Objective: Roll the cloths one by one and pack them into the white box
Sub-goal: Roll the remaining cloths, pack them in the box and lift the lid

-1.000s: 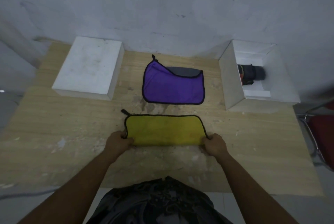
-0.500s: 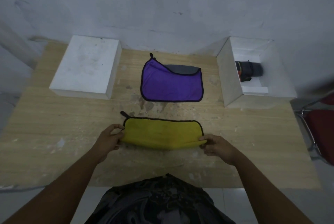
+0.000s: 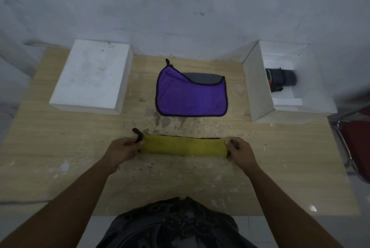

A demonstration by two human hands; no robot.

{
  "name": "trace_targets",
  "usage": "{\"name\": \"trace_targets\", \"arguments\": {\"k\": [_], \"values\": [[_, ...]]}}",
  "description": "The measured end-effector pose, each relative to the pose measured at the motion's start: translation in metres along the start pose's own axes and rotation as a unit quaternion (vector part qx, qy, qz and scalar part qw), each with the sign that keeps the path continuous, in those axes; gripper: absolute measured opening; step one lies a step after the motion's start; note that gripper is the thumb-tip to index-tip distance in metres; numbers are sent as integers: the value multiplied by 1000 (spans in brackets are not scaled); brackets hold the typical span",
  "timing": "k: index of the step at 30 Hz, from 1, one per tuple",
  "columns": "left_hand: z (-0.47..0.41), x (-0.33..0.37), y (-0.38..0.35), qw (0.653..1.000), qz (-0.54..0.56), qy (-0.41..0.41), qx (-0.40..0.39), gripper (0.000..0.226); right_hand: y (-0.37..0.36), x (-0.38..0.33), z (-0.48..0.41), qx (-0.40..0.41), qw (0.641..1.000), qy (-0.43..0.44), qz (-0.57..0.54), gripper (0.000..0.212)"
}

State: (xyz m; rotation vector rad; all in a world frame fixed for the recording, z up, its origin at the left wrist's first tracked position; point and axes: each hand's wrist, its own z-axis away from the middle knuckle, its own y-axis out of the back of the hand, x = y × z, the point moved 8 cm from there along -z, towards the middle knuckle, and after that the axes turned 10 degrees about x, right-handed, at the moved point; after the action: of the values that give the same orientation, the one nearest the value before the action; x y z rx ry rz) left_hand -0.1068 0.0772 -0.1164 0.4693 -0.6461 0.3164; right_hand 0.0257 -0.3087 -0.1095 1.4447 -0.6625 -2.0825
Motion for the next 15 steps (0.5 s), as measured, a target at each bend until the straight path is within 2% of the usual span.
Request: {"name": "trace_targets", "arguments": {"k": [3,7,11,15], "values": [[-4,6,2,998,-8,-13,64,35,-5,5,0,17,999,-15,38,24],[-7,6,3,987,-91,-43,125,33,-6,3,6,59,994,-28,87,33],[0,4,-6,975,-159,-80,132,36,-13,3,12,61,992,-68,87,53],[2,2,-12,984,-112,-59,126,26,-25,15,12,35,984,-169,35,63]]}}
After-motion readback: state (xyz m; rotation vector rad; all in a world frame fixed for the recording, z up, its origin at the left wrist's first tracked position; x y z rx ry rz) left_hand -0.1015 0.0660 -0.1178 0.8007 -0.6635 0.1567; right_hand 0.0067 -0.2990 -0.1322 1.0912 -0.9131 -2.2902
